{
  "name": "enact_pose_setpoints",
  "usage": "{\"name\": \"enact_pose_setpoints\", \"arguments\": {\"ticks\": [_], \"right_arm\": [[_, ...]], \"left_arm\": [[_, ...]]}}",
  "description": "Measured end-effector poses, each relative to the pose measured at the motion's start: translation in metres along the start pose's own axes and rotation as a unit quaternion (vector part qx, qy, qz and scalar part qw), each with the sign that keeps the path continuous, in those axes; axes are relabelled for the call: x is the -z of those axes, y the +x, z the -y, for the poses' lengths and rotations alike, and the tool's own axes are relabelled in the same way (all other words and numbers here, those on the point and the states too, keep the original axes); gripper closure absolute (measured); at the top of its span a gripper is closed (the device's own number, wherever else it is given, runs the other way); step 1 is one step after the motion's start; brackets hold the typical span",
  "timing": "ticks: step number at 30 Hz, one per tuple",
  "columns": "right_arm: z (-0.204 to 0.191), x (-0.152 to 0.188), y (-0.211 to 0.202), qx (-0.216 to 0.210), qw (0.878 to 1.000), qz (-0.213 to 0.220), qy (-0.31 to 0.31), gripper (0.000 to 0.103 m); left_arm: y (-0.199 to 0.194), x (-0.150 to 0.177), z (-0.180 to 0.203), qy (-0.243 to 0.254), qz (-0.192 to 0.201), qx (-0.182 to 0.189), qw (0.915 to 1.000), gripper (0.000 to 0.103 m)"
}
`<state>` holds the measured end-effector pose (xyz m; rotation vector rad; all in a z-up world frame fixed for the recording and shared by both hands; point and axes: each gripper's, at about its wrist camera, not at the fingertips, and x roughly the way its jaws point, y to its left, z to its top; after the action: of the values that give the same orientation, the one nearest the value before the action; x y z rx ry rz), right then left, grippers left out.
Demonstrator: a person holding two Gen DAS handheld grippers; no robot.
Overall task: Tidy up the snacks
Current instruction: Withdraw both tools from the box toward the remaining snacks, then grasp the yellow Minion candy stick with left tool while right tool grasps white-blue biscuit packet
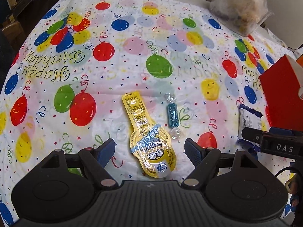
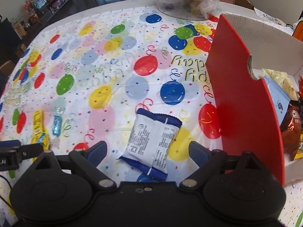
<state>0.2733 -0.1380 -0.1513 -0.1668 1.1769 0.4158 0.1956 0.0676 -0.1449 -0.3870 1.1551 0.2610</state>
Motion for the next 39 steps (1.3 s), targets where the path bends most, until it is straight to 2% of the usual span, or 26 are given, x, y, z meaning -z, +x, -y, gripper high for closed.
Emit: {"name": "enact_pose_setpoints", "arguments": {"ticks": [5,20,22,27,31,39], "right_arm": [[0.001,-0.004,0.008,0.01,1.0,0.001,0.013,0.012],[-0.01,0.0,0.019,0.032,0.999,-0.005,-0.013,0.029],[-0.01,0.0,0.018,0.033,0.999,-0.002,-0.015,0.034],[-0.009,0.002,0.015,0.03,0.999,0.004,-0.02,0.046],[-0.007,0.004,0.012,0.025,0.999,0.007,-0.02,0.053],[-0.003,0.01,0.006,0.011,1.0,0.009,-0.012,0.056]], "left_arm": [[0.007,0.0,0.003,-0.009,-0.008,-0.009,0.9999,0.022],[0.018,0.003,0.009,-0.006,-0.015,-0.025,0.9996,0.024],[0.018,0.003,0.009,-0.008,-0.015,-0.024,0.9996,0.024],[0.015,0.003,0.008,-0.005,-0.013,-0.025,0.9996,0.035],[0.012,0.004,0.006,-0.006,-0.01,-0.02,0.9997,0.049],[0.008,0.006,-0.007,-0.03,-0.015,-0.007,0.9994,0.052]]}}
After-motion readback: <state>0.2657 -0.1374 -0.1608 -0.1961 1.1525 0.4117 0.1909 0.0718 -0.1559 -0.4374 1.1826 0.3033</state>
